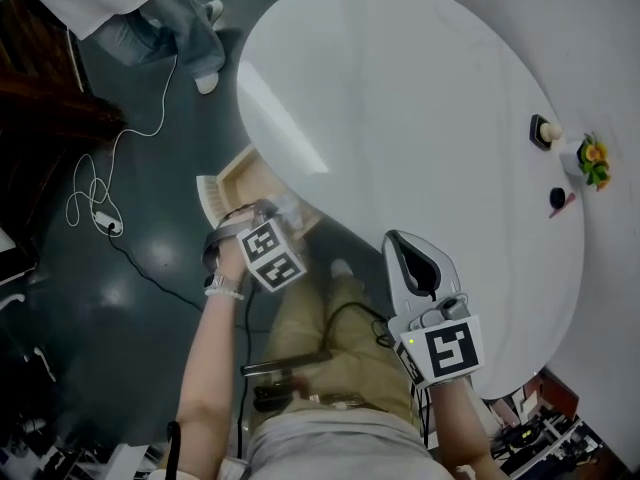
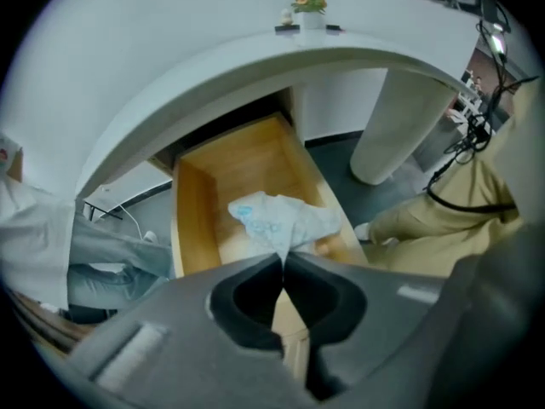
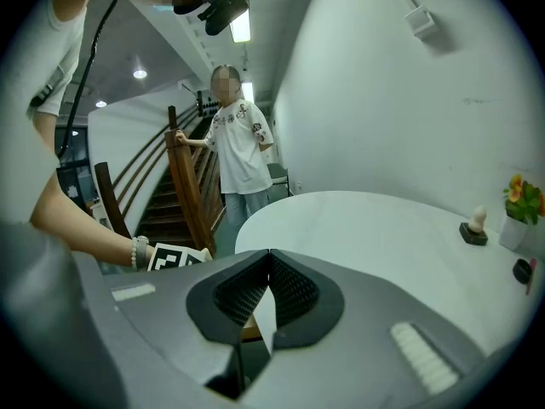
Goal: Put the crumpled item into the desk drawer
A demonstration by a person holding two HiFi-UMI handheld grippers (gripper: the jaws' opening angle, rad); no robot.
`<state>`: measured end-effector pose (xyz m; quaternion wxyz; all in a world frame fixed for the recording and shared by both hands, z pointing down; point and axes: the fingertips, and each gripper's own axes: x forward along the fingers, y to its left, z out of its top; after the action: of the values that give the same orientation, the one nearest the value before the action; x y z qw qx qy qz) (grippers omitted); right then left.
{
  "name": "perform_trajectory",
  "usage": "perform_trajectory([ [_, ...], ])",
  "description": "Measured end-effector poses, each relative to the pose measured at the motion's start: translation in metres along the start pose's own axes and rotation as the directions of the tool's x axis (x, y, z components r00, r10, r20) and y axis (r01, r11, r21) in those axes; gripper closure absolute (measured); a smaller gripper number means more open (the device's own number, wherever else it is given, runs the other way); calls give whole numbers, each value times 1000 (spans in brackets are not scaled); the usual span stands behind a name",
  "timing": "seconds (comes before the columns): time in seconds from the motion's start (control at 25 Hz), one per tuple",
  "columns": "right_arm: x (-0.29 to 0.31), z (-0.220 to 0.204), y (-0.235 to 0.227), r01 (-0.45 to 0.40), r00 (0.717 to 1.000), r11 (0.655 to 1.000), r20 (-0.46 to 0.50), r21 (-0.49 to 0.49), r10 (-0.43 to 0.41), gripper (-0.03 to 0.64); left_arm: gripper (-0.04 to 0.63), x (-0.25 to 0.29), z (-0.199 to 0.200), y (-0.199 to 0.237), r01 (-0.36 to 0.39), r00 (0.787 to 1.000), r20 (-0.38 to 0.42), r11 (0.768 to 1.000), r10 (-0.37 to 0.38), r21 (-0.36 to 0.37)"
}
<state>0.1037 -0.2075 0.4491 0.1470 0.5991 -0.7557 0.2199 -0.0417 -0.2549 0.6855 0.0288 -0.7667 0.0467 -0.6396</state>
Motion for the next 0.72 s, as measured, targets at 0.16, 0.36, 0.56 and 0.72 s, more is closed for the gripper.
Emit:
perform_trajectory([
  [0.16,-1,-5,-4,8,1000,1000,2,8,-8,612,595,17,-5,-4,18,999,-34,1000,-18,10],
  [0.36,-3,-11,-11,13,1000,1000,4,12,-13,612,552,28,-9,-7,30,998,-50,1000,-29,5],
  [0.56,-5,-14,-8,4,1000,1000,0,7,-4,612,523,22,-8,-6,24,999,-27,999,-25,-32],
  [0.72,-6,-11,-6,-15,1000,1000,-1,-7,15,612,557,8,0,1,-17,999,37,997,20,-81],
])
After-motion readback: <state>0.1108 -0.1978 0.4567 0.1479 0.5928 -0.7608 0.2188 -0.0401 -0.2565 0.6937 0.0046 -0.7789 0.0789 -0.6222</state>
